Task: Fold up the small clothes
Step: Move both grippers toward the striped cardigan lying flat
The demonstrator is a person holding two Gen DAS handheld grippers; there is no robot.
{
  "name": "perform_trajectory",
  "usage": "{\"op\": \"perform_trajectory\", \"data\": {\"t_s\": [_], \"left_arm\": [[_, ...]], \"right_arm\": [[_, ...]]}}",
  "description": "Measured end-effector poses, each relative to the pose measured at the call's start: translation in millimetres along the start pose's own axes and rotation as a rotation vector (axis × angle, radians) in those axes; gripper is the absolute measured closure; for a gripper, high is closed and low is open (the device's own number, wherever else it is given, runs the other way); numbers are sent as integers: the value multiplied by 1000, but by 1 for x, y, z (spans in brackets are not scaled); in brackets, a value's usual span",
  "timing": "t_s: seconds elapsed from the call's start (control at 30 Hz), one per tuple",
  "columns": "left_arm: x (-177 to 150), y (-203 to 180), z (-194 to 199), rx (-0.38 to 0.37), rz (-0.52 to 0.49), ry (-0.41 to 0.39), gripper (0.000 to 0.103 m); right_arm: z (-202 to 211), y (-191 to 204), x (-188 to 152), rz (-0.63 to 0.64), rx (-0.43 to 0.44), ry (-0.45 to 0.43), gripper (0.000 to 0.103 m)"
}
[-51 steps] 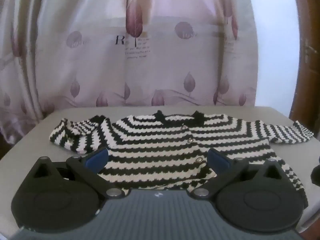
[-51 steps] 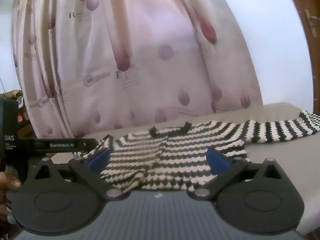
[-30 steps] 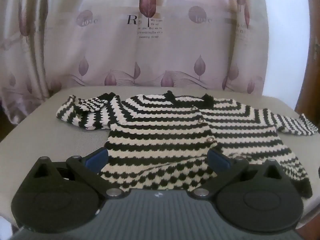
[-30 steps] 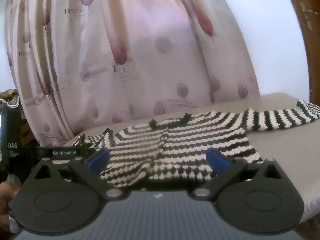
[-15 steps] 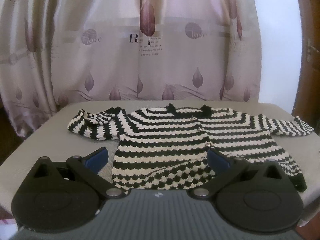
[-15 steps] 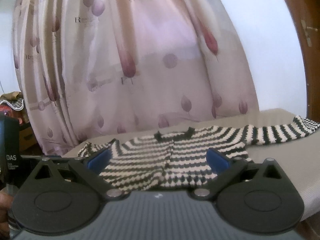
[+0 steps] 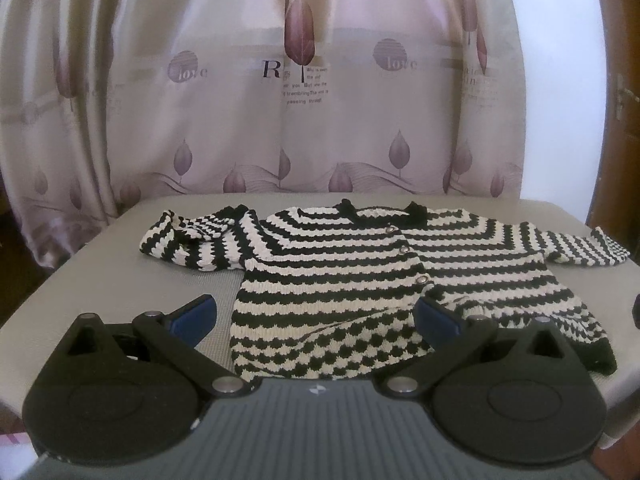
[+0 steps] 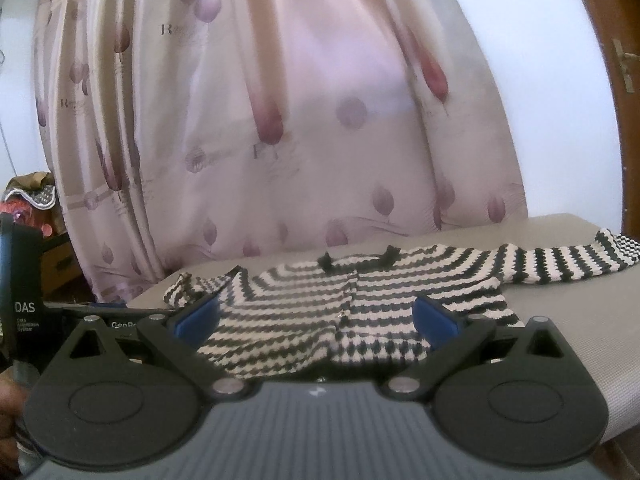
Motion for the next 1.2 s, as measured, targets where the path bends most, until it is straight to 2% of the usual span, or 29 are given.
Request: {"op": "perform_trajectory", "data": {"t_s": [1.2], "left_arm": [[-10, 8, -13, 10, -6, 42, 0]], "right_arm": [[-18, 10, -7, 9, 40, 60, 0]]}}
Point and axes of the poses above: each gripper's, at about its wrist camera, not at the fingertips, and z roughly against the way its jaws point, y to its left, x to its top, the point moved 6 cm from there along -z, roughly the way its jaws point, and after that the axes turned 9 degrees about x, right-handed, at the moved point
